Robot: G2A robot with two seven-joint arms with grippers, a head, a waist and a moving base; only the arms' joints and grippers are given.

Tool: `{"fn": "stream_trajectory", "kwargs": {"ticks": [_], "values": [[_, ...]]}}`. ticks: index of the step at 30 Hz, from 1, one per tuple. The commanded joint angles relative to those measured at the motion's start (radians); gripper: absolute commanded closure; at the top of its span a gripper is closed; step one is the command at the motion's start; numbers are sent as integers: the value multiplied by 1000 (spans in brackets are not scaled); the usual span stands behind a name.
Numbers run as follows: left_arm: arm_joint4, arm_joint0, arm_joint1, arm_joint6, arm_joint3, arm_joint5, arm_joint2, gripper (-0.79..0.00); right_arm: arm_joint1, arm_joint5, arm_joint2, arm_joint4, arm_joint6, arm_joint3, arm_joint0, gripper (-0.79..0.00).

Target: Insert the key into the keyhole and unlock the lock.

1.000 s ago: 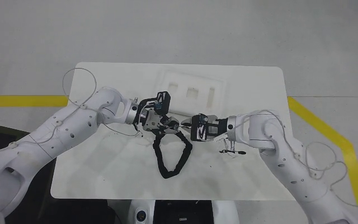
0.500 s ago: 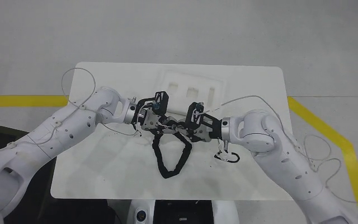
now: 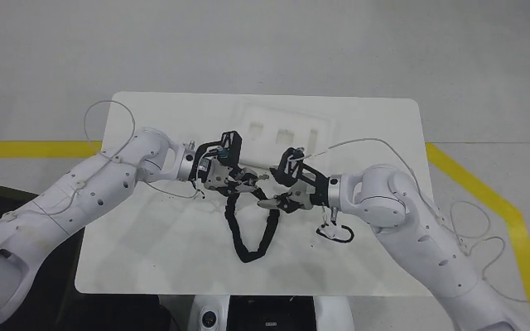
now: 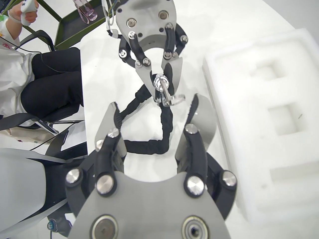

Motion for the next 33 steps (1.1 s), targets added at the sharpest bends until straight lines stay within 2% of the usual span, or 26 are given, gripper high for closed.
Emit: {"fn": "stream_trajectory", "kwargs": {"ticks": [1,10,11,12,15,16,17,33], "values": [[0,1,8,19,3,0,-4,0,1,6,-1,-10,-2,5,-11,-785],[30,32,30,108,-19,0,-21,0,-20,55,-80,-34,-59,57,-13,-785],[34,35,31,114,-21,0,-22,0,-24,62,-90,-41,-77,66,-7,-745],[38,37,31,120,-24,0,-23,0,-29,68,-100,-53,-93,76,-2,-462],[48,44,32,132,-29,0,-27,0,-39,86,-124,-83,-131,104,11,-166],[50,45,33,136,-29,0,-28,0,-42,87,-131,-87,-137,113,14,-40],[52,47,33,140,-28,0,-30,0,-45,86,-135,-90,-142,120,18,0],[64,66,46,176,-17,0,-62,0,-54,119,-117,-148,-209,145,-2,0]]}}
